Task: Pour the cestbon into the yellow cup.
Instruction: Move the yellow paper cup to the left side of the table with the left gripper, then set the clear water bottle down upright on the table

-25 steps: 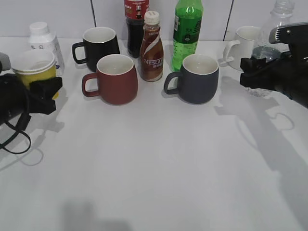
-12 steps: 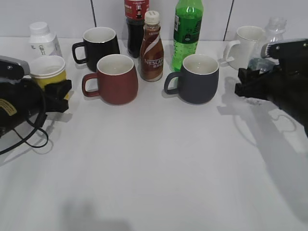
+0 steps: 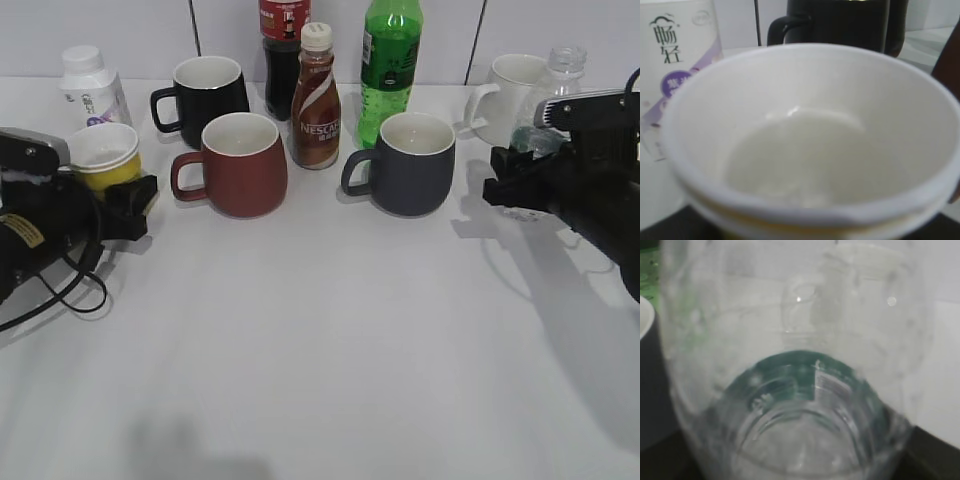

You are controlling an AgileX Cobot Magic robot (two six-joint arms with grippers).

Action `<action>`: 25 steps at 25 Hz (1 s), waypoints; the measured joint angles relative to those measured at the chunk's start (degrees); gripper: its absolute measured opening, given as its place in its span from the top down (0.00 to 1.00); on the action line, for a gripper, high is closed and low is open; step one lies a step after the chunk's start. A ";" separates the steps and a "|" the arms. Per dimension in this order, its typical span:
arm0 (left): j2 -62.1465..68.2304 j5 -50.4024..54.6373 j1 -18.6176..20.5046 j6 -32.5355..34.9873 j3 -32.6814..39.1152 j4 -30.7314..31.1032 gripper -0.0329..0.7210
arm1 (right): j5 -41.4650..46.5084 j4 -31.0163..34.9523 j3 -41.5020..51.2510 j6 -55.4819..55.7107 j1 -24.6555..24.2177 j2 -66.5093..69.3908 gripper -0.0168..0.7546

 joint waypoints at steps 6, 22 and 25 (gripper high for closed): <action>0.29 -1.39 0.00 0.00 2.21 -0.12 0.20 | 0.01 -0.62 0.00 -0.05 0.00 0.20 0.37; -6.21 -3.83 0.00 0.07 11.96 -0.71 0.18 | -2.08 -0.68 -0.14 4.17 0.00 2.75 0.21; -7.75 -3.83 0.00 0.07 13.56 -0.71 0.18 | -0.95 0.35 -0.19 4.41 0.00 2.75 0.15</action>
